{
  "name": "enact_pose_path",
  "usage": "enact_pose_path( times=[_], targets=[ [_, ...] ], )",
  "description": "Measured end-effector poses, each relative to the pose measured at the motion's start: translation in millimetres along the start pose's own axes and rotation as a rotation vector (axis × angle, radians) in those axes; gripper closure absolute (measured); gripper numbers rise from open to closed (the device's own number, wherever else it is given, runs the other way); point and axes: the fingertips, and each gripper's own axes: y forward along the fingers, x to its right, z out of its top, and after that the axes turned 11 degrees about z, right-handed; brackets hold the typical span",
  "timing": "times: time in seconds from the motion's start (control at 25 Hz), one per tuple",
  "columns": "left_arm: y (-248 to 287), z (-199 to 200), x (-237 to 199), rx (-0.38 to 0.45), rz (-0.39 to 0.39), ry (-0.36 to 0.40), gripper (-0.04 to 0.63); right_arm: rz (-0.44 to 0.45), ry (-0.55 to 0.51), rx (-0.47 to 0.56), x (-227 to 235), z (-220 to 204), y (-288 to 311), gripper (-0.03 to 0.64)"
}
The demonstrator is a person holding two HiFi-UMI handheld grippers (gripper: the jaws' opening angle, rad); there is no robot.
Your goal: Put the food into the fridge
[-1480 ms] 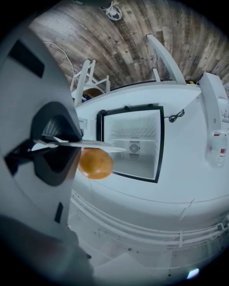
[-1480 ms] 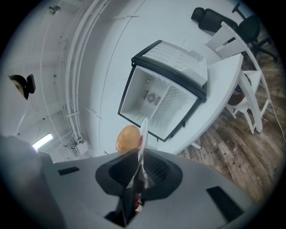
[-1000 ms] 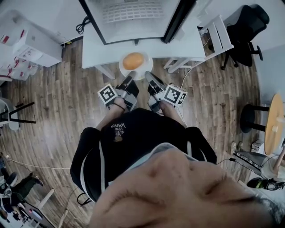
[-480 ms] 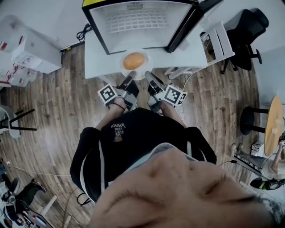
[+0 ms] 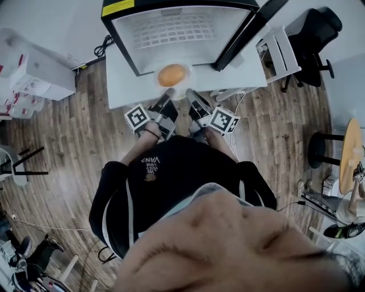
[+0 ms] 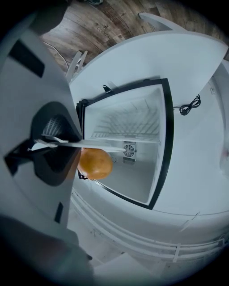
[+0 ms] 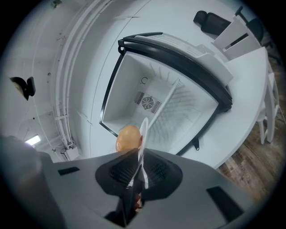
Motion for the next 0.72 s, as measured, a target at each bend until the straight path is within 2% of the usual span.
enact_pose_path(
  times=[0.36, 0.72],
  targets=[
    [16.2, 8.0, -0.3, -0.002, 0.006, -0.013, 0.565, 0.009, 0.001, -0.004, 8.4, 13.1, 9.3, 0.577],
    [43.4, 21.6, 7.4, 0.036, 0.005, -0.025, 0.565, 0.022, -0.01, -0.04, 23.0, 40.3, 23.2, 0.577]
  ],
)
